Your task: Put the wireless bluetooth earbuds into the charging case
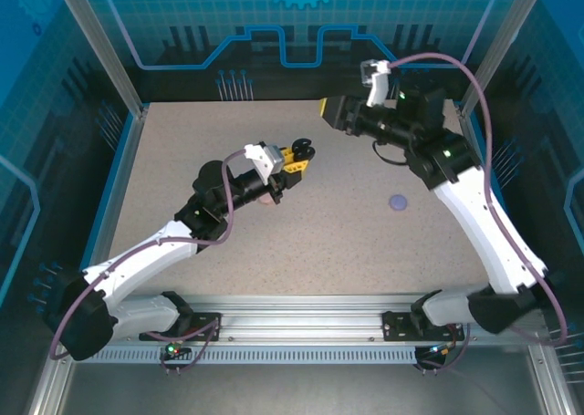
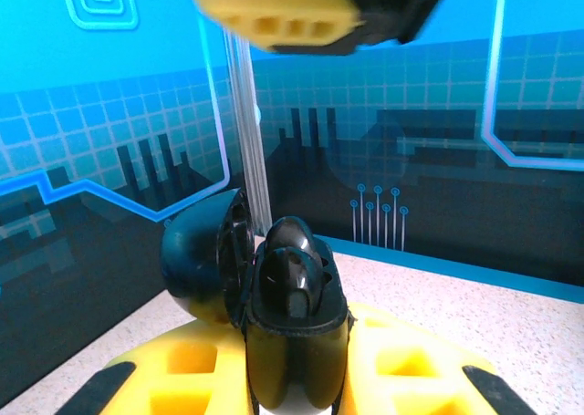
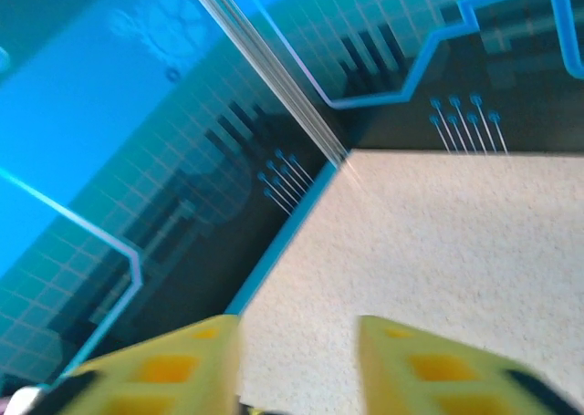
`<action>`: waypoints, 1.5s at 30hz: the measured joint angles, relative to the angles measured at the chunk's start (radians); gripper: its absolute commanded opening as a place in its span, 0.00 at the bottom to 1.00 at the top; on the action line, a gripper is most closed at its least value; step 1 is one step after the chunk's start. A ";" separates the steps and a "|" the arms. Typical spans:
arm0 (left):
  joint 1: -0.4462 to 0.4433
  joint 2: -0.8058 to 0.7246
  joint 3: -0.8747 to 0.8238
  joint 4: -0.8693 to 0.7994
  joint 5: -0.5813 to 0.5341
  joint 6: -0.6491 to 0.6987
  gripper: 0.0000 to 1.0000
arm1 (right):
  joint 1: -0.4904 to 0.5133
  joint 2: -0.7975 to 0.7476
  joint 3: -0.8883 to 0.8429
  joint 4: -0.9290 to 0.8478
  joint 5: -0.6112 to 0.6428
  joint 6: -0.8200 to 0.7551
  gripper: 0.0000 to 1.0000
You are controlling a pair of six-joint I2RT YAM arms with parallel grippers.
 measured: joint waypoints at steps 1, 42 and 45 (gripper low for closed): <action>0.000 0.004 0.000 -0.004 0.005 -0.003 0.00 | 0.000 0.035 0.025 -0.028 0.000 -0.004 0.15; -0.024 0.132 0.035 -0.042 0.015 -0.066 0.00 | -0.030 -0.123 -0.203 -0.258 0.034 -0.024 0.13; -0.024 0.150 0.026 -0.040 -0.001 -0.116 0.00 | -0.064 -0.144 -0.282 -0.231 0.063 -0.008 0.21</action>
